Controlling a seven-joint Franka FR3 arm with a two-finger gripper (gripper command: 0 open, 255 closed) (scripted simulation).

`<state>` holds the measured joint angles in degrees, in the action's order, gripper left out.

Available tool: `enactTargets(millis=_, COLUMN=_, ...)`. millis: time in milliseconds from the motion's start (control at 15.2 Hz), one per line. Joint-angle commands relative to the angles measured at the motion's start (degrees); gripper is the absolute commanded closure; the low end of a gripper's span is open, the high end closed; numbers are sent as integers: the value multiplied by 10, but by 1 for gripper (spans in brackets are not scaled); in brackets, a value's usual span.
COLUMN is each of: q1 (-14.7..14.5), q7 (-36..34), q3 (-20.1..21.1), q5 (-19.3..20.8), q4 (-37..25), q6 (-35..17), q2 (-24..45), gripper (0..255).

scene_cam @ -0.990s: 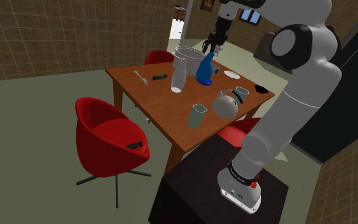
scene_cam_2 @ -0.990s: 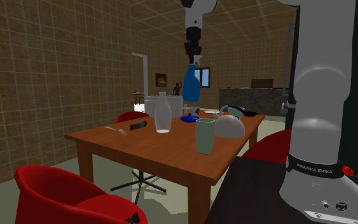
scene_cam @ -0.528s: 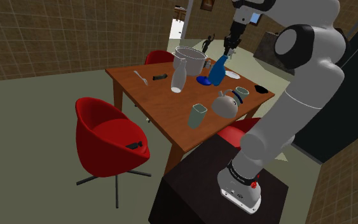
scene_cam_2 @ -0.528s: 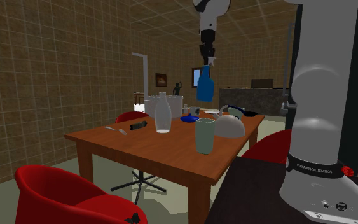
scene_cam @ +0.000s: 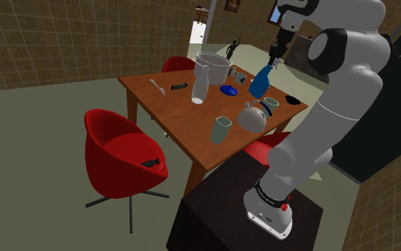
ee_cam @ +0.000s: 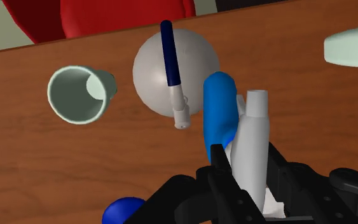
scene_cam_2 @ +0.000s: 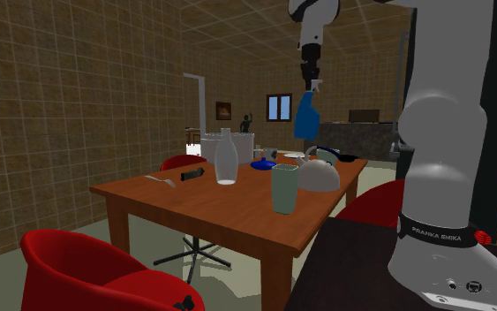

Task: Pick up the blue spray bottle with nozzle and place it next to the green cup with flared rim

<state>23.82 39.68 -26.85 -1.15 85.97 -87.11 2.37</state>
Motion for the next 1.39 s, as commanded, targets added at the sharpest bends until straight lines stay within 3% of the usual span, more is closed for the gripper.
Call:
enactTargets(millis=0, q1=17, q7=33, q3=-15, q5=-5, q4=-11, q6=1, q2=12, gripper=255)
enactTargets(millis=528, q1=100, q7=159, q3=-67, q5=-50, q4=-100, q6=24, q2=91, gripper=255)
enactTargets(millis=792, q1=159, q7=222, q3=-85, q5=-86, q4=-173, q6=48, q2=152, gripper=255)
enactTargets(millis=924, q1=205, q7=257, q3=-91, q5=-114, q4=-233, q6=70, q2=197, gripper=255)
enactTargets(millis=1320, q1=183, q7=254, q3=-90, q5=-97, q4=-147, q6=8, q2=170, gripper=255)
